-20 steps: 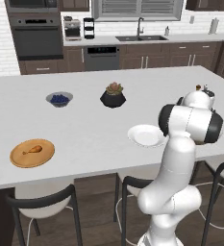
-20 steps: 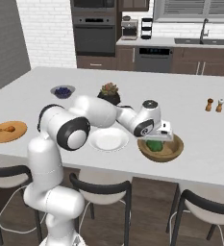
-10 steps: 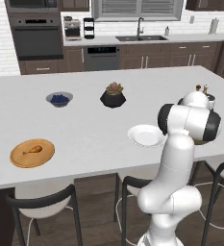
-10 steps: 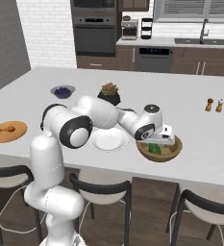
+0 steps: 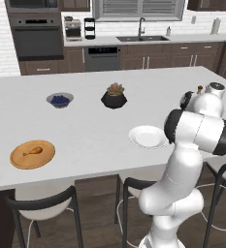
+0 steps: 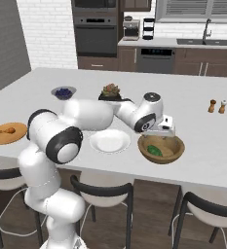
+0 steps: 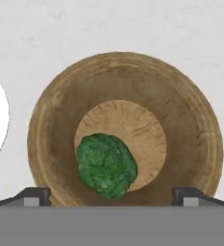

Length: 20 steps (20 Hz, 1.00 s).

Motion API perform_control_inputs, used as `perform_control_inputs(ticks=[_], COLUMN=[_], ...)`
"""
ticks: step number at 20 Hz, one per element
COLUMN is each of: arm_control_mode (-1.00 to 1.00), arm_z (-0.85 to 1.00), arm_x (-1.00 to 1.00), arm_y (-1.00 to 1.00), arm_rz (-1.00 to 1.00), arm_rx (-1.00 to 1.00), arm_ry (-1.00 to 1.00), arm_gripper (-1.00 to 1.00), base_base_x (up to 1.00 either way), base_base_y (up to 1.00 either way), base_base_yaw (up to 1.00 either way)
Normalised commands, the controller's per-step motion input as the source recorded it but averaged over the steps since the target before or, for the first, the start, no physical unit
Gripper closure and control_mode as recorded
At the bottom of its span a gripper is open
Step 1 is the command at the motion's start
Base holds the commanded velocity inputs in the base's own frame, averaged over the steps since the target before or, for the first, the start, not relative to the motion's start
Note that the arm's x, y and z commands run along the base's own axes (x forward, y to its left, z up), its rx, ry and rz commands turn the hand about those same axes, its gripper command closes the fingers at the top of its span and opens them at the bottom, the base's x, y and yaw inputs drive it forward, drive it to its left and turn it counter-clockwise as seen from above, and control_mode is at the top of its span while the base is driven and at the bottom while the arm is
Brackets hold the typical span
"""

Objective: Pick the chicken drumstick and broccoli from their plates and place them in the bowl. Then put the bowl in the fridge.

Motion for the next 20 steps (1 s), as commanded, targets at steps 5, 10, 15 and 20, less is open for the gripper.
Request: perform_control_inputs(ticks=[5, 10, 15, 20], arm_control_mode=[-1.00, -1.00, -1.00, -1.00], arm_z=[0.31, 0.00, 0.00, 0.14], arm_x=[-0.96, -0.49, -0.15, 0.00], arm_y=[1.00, 1.00, 1.00, 1.00], arm_rz=[0.00, 0.00, 0.00, 0.00], arm_rx=[-0.05, -0.09, -0.10, -0.02], arm_ry=[-0.04, 0.00, 0.00, 0.00], arm_gripper=[-1.00, -1.00, -1.00, -1.00], base_base_x=[0.00, 0.00, 0.00, 0.00], base_base_y=[0.00, 0.00, 0.00, 0.00], base_base_yaw=[0.00, 0.00, 0.00, 0.00])
